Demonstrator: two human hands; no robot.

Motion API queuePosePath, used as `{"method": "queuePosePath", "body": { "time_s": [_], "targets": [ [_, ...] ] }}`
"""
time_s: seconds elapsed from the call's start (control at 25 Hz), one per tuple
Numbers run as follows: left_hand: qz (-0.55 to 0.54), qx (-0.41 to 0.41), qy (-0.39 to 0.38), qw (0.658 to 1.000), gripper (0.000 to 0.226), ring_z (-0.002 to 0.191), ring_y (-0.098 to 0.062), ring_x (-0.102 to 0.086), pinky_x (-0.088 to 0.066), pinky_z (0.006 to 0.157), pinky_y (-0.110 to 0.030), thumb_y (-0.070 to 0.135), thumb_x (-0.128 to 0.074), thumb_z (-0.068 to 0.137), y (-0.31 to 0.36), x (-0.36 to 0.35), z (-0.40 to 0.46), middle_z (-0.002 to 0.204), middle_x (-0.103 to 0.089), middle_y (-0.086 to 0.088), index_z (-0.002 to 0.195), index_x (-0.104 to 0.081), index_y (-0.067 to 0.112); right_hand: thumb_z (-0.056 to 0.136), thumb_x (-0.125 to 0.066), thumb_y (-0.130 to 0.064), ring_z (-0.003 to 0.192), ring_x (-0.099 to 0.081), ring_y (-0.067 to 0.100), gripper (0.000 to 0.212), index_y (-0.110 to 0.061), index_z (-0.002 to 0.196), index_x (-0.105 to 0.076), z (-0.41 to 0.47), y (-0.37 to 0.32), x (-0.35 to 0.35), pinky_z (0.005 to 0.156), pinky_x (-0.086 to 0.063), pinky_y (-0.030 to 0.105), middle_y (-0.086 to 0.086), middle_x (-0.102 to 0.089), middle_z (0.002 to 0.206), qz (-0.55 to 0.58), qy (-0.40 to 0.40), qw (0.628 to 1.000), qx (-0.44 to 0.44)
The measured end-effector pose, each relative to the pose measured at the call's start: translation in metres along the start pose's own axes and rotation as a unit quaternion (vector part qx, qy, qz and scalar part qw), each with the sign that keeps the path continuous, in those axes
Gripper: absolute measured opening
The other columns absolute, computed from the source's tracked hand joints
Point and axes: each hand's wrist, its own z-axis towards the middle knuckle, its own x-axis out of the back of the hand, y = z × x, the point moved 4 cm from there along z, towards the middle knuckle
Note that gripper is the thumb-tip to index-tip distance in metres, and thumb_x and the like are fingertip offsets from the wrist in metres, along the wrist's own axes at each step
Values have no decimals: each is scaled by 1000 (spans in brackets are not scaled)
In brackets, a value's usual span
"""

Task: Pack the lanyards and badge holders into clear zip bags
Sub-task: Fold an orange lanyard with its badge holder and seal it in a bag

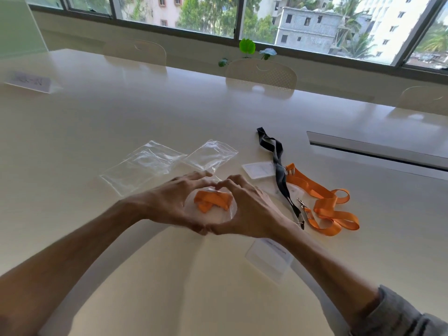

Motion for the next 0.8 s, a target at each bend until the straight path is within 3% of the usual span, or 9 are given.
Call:
{"method": "queuePosePath", "body": {
  "time_s": [0.2, 0.4, 0.64, 0.8],
  "targets": [
    [-29, -42, 75, 996, 83, 129, -6, -45, -41, 104, -37, 54, -85, 60, 3, 13, -15, 139, -51, 10, 131, -57, 23, 46, -71, -81, 107, -48, 9, 88, -42, 122, -46, 12, -8, 5, 86, -45, 25, -8, -46, 130, 59, 17, 998, 32],
    [-17, -82, 154, 984, 81, 128, -14, -48, -43, 103, -33, 44, -86, 61, -41, 65, -41, 136, -54, 1, 131, -56, 16, 52, -74, -75, 106, -53, 11, 86, -30, 122, -53, 72, -57, 6, 88, -48, 26, -5, -50, 128, 58, 79, 992, 84],
    [-36, -13, 177, 983, 81, 128, -18, -49, -44, 105, -44, 33, -84, 60, -157, 111, -78, 139, -52, -1, 132, -54, 15, 62, -83, -54, 110, -58, 24, 85, -21, 133, -51, 176, -132, -56, 91, -52, 41, 4, -49, 135, 85, 64, 992, 62],
    [-139, 44, 144, 979, 81, 132, -19, -45, -43, 106, -46, 22, -87, 61, -222, 121, -81, 142, -49, -1, 134, -54, 10, 72, -72, -64, 131, -43, 28, 91, -24, 145, -37, 210, -145, -92, 106, -40, 48, 6, -37, 150, 60, 45, 997, 5]
  ]
}}
